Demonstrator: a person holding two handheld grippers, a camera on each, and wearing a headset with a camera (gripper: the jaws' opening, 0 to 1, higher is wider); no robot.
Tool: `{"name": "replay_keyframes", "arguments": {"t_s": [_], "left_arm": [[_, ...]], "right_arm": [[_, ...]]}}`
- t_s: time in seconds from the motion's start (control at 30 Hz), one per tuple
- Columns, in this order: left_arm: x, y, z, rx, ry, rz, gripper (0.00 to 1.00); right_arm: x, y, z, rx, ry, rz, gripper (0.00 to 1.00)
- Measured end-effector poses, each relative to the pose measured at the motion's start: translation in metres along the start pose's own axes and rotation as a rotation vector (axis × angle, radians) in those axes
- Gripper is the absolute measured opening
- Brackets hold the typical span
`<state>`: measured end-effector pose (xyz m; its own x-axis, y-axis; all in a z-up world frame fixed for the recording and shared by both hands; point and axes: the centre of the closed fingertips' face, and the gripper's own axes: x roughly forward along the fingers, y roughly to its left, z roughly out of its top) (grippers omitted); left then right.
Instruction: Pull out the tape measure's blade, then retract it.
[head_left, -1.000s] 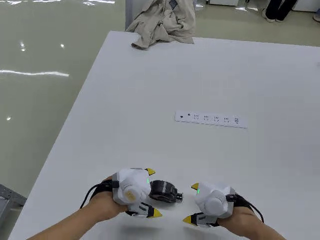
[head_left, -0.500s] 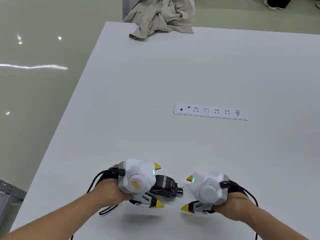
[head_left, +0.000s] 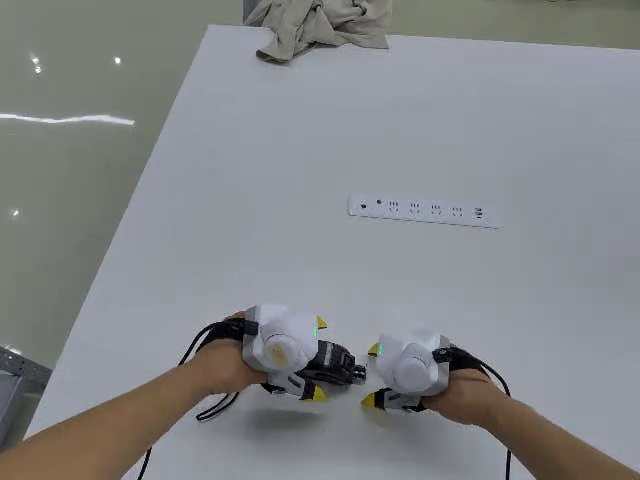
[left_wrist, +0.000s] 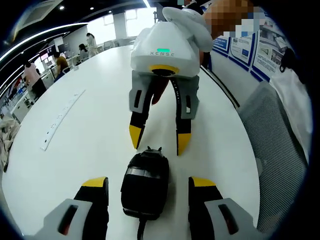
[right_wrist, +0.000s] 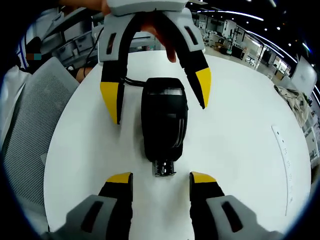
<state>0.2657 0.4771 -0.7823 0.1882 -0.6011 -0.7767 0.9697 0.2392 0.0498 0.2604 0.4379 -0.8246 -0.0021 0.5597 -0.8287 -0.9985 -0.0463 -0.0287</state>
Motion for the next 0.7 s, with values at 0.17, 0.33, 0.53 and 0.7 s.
{"name": "replay_keyframes", "arguments": {"t_s": [0.17, 0.33, 0.53, 0.7], "left_arm": [[0.0027, 0.0004, -0.0037, 0.022, 0.019, -0.019, 0.58], [0.0039, 0.0035, -0.0028, 0.030, 0.026, -0.022, 0.54], [0.0062, 0.0029, -0.0024, 0.045, 0.034, -0.034, 0.50], [0.0089, 0.0016, -0.0031, 0.070, 0.048, -0.040, 0.46]], "right_arm": [[0.0030, -0.0019, 0.0025, -0.010, -0.006, 0.005, 0.42], [0.0055, -0.0027, 0.0024, -0.013, -0.007, 0.011, 0.42], [0.0056, -0.0031, 0.0037, -0.024, -0.013, 0.018, 0.40], [0.0057, -0.0025, 0.0047, -0.029, -0.017, 0.022, 0.37]]}}
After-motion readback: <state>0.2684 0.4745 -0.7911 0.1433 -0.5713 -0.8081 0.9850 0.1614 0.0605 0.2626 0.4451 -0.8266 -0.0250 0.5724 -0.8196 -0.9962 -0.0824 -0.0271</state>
